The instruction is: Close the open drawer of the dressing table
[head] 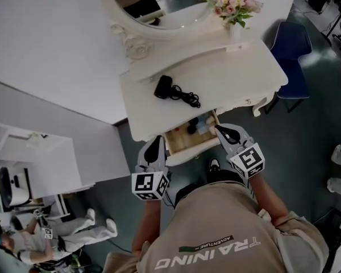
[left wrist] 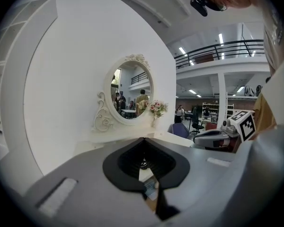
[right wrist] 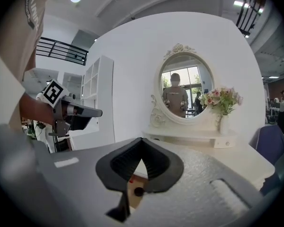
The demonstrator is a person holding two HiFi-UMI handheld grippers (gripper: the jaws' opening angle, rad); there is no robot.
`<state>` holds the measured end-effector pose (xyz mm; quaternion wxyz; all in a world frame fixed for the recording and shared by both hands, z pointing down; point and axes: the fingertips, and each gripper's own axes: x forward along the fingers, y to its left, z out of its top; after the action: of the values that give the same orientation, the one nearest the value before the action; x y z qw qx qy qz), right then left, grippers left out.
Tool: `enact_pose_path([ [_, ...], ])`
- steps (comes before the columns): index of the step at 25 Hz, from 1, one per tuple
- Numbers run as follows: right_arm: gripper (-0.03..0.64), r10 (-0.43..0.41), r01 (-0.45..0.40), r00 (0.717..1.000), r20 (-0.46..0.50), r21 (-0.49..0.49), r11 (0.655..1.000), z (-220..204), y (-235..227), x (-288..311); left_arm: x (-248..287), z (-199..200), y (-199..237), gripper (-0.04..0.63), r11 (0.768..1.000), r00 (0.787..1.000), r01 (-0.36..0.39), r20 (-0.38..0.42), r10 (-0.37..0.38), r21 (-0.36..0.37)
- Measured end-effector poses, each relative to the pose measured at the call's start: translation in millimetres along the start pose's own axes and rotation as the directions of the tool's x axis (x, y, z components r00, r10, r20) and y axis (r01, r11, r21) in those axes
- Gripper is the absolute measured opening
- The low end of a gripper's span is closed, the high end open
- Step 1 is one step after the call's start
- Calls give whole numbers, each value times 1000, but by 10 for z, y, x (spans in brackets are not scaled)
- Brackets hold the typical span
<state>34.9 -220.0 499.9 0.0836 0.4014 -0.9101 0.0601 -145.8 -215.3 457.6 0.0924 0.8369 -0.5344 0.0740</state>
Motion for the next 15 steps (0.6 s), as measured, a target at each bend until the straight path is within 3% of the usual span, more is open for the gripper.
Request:
enact_pose_path([
  [5,3,30,-30,999,-31,1,1000,-176,-102,106,190,-39,-9,18,999,999,-44,2,44,-28],
  [9,3,48,-48,996,-80,2,999,-365,-93,151,229,-95,-77,18,999,999,-34,-8,34,-39],
  [15,3,99,-82,952,-288,72,994,-1172,6,225,211,-205,-135,18,998,999,-26,-31,25,-51],
])
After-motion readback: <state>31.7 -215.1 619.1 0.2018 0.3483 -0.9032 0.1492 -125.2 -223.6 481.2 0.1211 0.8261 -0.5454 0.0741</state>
